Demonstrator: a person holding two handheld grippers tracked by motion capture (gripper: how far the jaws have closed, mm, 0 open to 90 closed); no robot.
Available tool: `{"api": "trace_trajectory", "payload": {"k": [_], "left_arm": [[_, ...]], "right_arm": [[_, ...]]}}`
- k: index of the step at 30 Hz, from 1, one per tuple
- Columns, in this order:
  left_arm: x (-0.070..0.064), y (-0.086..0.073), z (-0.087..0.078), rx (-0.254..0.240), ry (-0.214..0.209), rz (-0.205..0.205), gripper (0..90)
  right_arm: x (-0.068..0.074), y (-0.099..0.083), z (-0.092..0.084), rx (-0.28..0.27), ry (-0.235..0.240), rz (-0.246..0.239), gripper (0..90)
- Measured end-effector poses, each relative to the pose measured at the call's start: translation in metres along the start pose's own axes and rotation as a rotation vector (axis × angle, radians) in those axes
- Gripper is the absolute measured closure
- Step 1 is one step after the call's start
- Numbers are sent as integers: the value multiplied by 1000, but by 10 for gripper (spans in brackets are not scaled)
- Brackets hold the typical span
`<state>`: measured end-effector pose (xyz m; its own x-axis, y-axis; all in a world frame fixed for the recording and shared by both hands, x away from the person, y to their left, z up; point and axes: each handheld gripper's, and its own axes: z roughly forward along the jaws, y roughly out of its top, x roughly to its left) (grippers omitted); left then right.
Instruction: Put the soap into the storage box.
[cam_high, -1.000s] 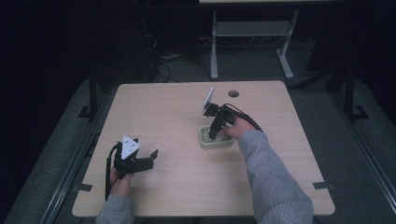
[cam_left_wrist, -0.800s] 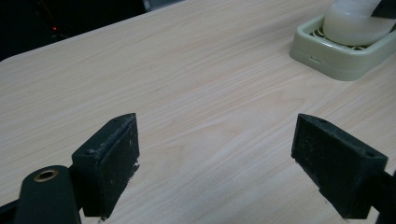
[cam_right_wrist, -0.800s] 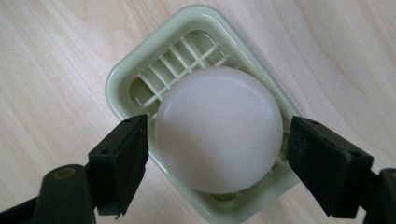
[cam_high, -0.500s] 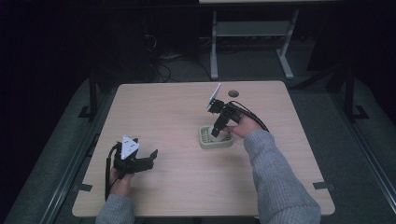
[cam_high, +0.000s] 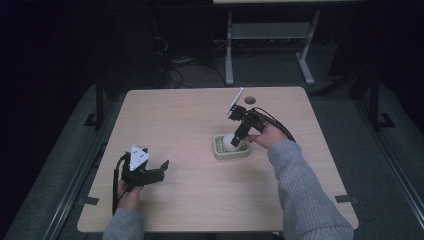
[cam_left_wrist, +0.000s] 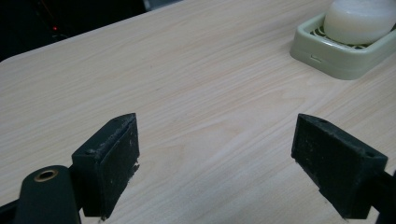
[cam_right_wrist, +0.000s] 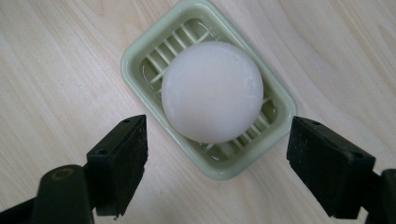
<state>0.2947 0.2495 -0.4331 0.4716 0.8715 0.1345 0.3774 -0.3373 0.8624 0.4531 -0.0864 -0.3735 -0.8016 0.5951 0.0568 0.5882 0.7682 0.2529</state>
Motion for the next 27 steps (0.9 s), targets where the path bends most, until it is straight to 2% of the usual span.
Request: {"api": "trace_trajectory", "payload": {"k": [9, 15, 27], "left_arm": [[0, 0, 0, -1, 1, 0, 148], [0, 0, 0, 3, 2, 2, 148], [-1, 0, -1, 4, 2, 5, 148]], "right_arm": [[-3, -14, -5, -15, -3, 13, 199], [-5, -23, -9, -14, -1, 38, 201], [-5, -36, -13, -27, -5, 41, 206]]}}
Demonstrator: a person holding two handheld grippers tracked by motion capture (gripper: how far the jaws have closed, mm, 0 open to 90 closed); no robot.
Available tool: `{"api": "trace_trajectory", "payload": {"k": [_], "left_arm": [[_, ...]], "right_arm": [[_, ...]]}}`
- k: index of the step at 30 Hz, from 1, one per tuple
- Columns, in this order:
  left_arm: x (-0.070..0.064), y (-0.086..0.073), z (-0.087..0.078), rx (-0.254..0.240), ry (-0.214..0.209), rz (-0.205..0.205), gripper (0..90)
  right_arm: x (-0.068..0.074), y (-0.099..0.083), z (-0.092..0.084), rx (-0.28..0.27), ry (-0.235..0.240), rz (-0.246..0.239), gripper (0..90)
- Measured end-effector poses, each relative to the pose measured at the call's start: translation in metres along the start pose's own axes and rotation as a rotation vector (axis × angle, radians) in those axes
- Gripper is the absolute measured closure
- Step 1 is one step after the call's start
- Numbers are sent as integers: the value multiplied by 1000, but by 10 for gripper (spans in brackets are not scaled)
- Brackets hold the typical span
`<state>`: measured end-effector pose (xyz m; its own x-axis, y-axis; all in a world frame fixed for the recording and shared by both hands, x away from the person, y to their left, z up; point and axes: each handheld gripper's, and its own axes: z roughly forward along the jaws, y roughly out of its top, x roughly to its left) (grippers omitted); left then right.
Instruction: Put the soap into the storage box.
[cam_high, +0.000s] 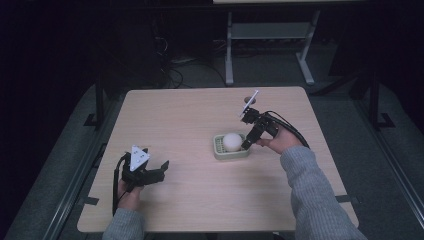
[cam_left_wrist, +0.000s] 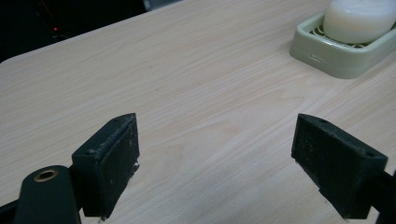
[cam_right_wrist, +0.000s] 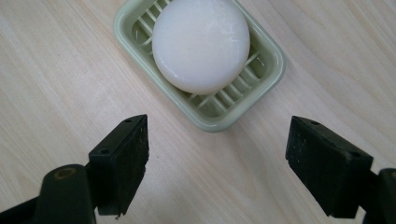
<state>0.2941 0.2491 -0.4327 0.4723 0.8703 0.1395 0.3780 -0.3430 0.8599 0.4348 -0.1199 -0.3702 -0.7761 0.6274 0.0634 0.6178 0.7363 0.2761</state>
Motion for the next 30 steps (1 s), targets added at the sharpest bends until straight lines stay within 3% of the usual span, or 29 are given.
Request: {"api": "trace_trajectory", "payload": {"k": [30], "left_arm": [[-1, 0, 0, 1, -1, 2, 148]], "right_arm": [[-1, -36, -2, -7, -5, 26, 212]]}}
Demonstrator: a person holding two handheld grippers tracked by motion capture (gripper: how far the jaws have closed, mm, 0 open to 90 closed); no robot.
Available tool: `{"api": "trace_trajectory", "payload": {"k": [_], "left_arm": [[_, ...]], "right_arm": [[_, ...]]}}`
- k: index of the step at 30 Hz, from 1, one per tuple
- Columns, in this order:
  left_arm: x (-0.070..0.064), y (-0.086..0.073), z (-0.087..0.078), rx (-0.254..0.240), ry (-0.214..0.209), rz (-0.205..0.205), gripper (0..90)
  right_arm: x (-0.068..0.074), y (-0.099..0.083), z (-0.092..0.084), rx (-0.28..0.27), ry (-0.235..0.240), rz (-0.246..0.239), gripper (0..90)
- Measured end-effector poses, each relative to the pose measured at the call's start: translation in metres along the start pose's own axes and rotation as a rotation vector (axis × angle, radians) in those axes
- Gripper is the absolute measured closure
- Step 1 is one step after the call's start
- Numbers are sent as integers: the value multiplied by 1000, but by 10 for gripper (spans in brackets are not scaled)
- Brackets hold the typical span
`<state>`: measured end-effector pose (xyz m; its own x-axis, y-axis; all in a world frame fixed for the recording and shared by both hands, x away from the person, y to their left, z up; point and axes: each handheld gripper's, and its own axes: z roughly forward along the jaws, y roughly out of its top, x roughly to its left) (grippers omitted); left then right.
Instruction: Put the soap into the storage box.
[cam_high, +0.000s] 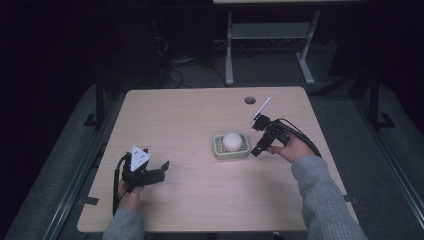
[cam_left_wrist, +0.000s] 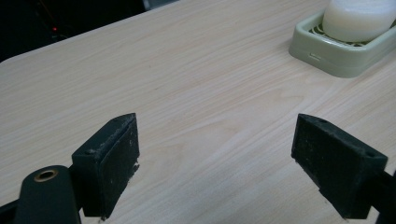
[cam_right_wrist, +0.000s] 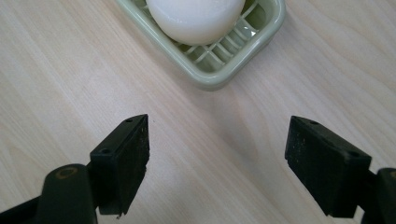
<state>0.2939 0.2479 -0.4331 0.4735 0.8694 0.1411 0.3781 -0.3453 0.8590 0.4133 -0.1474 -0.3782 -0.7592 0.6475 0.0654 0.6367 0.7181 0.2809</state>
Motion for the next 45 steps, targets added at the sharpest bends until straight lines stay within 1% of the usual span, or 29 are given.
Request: {"api": "trace_trajectory", "payload": {"k": [3, 4, 7, 11, 15, 21, 27, 32, 34, 41, 45], "left_arm": [[0, 0, 0, 4, 0, 3, 148], [0, 0, 0, 4, 0, 3, 148], [0, 0, 0, 3, 1, 2, 148], [0, 0, 0, 5, 1, 4, 148], [0, 0, 0, 6, 0, 2, 148], [0, 0, 0, -2, 1, 3, 148], [0, 0, 0, -2, 2, 2, 149], [0, 0, 0, -2, 2, 2, 148], [0, 0, 0, -1, 2, 3, 148], [0, 0, 0, -2, 2, 4, 148], [0, 0, 0, 0, 3, 4, 148]], "right_arm": [[0, -4, 0, -4, -3, -2, 212], [1, -5, 0, -6, 6, 3, 212], [1, -9, 1, -6, 1, 0, 212], [1, -15, 2, -4, 9, 15, 212], [2, -21, 4, 0, 8, 11, 212], [2, -30, 5, -8, 10, 12, 212], [1, -38, 5, -15, 11, 30, 213], [3, -45, 4, -21, 14, 29, 212], [4, -47, 4, -23, 8, 25, 212], [5, -58, 5, -27, 14, 37, 213], [7, -63, 5, -26, 7, 37, 212]]}}
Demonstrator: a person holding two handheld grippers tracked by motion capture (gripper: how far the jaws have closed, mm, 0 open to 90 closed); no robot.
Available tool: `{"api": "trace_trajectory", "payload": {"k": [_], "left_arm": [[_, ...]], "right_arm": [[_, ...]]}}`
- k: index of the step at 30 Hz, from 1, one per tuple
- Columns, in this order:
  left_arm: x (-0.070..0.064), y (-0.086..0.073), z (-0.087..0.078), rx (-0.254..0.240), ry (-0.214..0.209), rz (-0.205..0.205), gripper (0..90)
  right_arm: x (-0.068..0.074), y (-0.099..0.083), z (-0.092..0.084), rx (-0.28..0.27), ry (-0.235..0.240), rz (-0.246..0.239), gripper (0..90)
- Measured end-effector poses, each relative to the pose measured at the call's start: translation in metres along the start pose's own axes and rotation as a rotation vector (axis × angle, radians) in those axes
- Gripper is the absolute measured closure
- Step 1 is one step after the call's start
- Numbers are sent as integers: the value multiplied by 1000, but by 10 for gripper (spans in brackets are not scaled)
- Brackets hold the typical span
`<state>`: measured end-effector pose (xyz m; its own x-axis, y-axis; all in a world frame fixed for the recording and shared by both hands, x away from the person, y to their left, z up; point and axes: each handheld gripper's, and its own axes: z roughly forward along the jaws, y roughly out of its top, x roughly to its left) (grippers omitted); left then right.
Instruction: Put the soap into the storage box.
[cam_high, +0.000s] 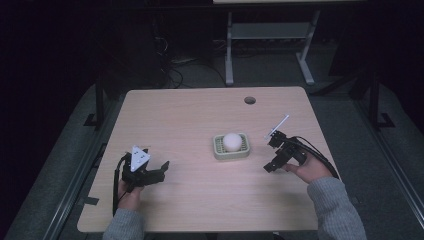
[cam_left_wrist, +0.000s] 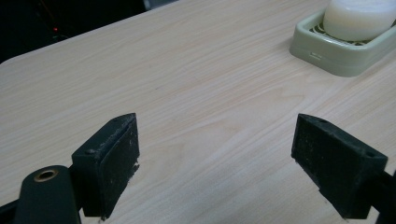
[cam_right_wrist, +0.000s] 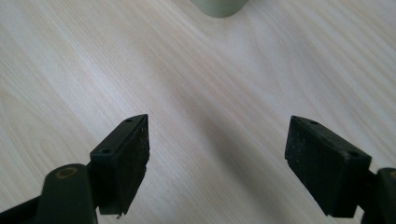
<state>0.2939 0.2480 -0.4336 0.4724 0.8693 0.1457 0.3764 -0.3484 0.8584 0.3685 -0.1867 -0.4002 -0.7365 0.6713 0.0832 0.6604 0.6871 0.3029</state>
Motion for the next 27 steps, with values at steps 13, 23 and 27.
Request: {"api": "trace_trajectory", "payload": {"k": [13, 23, 27], "left_arm": [[1, 0, -1, 1, 2, 5, 148], [-1, 0, 0, 4, -2, 6, 148], [-1, 0, 0, 7, -4, 4, 148]], "right_arm": [[4, -21, 0, -38, 1, 9, 215], [8, -39, 3, -59, 0, 20, 215], [12, -47, 6, -80, 0, 27, 215]]}}
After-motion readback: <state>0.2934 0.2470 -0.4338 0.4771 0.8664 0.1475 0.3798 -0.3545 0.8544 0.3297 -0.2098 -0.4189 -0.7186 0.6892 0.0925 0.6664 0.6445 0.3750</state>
